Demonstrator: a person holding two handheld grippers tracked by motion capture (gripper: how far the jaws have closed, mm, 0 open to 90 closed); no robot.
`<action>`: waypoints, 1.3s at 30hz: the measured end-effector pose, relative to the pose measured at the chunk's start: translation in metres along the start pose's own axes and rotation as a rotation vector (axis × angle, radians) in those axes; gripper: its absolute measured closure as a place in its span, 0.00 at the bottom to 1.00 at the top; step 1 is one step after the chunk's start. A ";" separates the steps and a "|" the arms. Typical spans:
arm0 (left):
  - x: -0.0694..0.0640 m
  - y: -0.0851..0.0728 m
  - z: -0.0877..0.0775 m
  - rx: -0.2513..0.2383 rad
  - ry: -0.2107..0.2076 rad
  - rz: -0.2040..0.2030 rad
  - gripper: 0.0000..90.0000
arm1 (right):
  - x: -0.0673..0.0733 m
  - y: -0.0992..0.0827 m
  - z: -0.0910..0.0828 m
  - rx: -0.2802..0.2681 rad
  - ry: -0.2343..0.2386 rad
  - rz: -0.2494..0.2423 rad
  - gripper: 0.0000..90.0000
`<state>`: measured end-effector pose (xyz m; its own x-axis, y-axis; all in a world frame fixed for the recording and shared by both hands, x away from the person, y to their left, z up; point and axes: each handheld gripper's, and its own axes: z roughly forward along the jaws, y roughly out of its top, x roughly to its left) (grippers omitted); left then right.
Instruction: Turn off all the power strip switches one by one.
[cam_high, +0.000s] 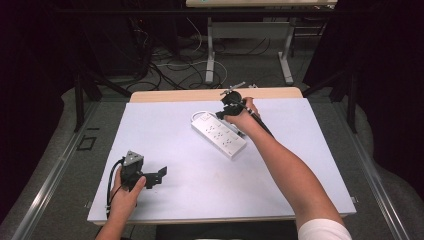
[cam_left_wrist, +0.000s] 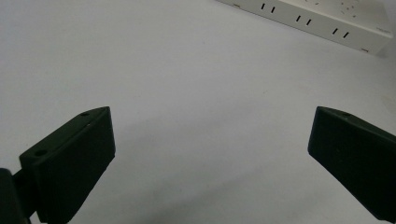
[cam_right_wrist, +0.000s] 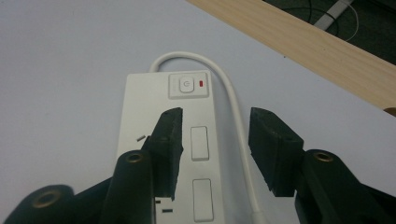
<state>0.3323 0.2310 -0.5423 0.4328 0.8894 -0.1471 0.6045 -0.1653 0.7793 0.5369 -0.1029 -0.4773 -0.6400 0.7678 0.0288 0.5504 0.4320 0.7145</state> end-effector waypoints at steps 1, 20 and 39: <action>0.000 0.000 0.000 0.001 0.000 -0.002 0.01 | 0.000 0.001 0.003 -0.015 0.002 0.000 0.63; 0.004 -0.002 -0.002 0.000 0.009 -0.016 0.01 | 0.009 0.016 0.033 0.010 0.001 -0.020 0.77; 0.008 -0.002 -0.004 -0.006 0.003 -0.030 0.01 | 0.017 0.026 0.065 0.055 0.000 -0.032 1.00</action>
<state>0.3316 0.2399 -0.5420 0.4122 0.8953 -0.1689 0.6131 -0.1355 0.7783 0.5754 -0.0477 -0.5038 -0.6576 0.7533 0.0070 0.5587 0.4814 0.6754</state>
